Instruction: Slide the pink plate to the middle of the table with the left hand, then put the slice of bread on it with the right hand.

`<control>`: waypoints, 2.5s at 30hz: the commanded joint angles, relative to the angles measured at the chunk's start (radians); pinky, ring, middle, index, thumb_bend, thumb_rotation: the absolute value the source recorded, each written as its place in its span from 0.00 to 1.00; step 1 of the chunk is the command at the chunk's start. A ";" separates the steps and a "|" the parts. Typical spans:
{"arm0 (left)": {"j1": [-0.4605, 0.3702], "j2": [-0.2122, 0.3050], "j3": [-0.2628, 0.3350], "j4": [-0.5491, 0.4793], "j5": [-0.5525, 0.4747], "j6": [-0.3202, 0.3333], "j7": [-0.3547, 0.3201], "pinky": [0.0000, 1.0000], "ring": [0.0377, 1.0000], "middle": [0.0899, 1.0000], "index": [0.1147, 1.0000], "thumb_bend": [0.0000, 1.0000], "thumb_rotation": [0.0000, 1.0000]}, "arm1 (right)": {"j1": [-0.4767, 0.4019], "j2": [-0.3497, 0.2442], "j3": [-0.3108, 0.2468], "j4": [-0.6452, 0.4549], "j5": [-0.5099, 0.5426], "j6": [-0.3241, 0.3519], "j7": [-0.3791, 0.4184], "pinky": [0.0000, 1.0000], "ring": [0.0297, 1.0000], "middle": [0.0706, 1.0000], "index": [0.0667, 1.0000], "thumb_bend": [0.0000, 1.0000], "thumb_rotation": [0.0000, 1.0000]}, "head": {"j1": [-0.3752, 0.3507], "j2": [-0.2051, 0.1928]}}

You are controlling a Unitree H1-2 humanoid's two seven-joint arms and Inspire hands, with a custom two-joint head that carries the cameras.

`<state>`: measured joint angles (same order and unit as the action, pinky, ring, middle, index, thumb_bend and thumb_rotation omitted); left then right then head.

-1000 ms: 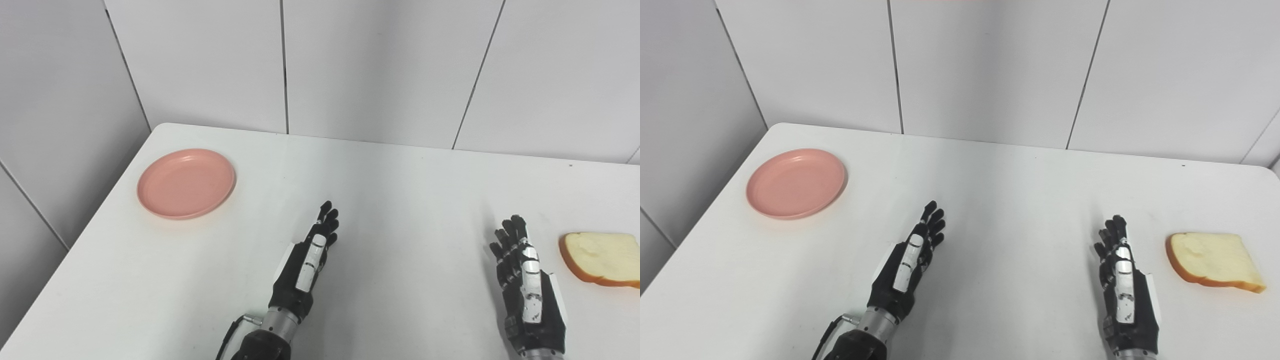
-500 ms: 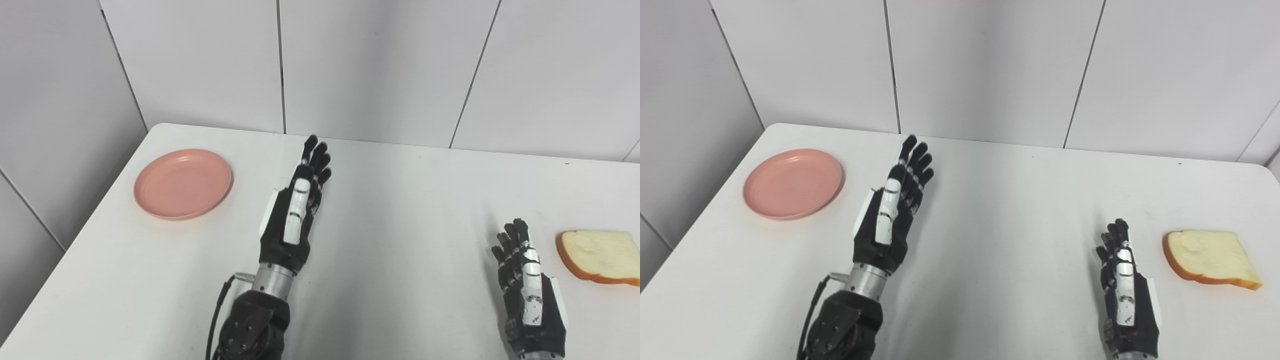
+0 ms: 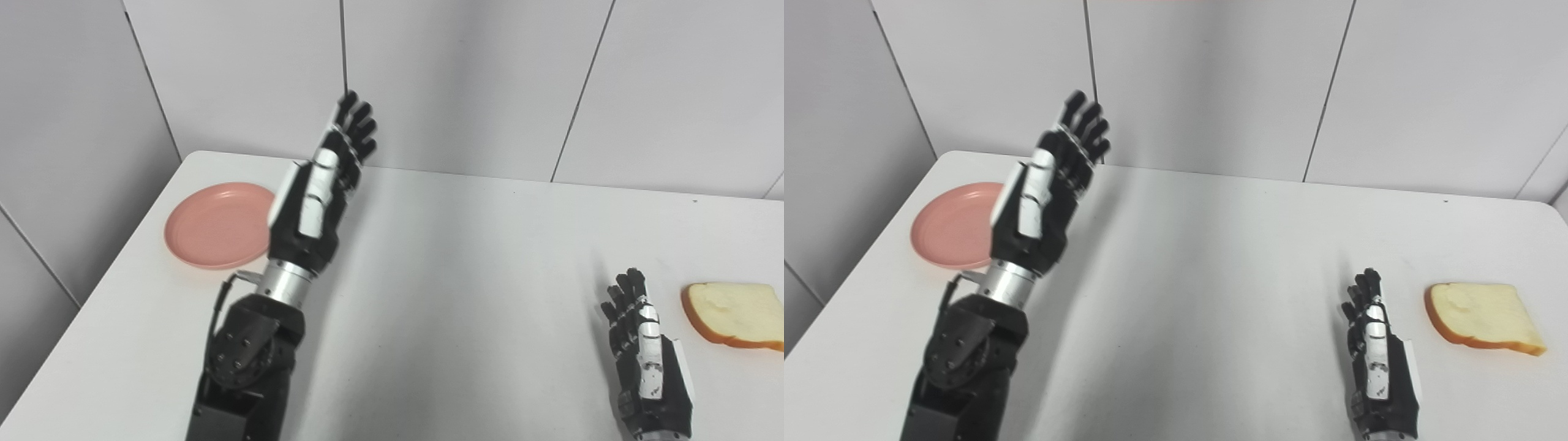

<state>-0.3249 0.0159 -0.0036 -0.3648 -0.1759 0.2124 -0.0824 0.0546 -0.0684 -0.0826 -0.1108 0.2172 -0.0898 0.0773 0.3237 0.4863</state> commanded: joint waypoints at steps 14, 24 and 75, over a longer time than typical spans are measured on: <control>-0.161 0.158 0.201 0.093 -0.114 0.006 0.005 1.00 0.99 0.99 0.99 0.44 1.00 | 0.037 0.017 0.010 0.048 0.011 -0.002 0.012 1.00 1.00 1.00 1.00 0.33 1.00 | 0.011 -0.007; -0.214 0.270 0.302 0.266 -0.147 -0.050 0.013 0.98 0.96 0.97 0.96 0.48 1.00 | 0.041 0.013 0.008 0.039 0.012 0.005 0.014 1.00 1.00 1.00 1.00 0.32 1.00 | 0.021 -0.005; -0.210 0.404 0.435 0.937 -0.214 -0.257 -0.043 1.00 0.97 0.95 0.97 0.44 1.00 | 0.048 0.007 -0.003 0.033 0.023 -0.006 0.030 1.00 1.00 1.00 1.00 0.32 1.00 | 0.051 0.007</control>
<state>-0.5054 0.4071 0.4295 0.5918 -0.3933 -0.0193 -0.1399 0.0599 -0.0708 -0.0873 -0.1151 0.2352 -0.0864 0.1018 0.3743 0.4924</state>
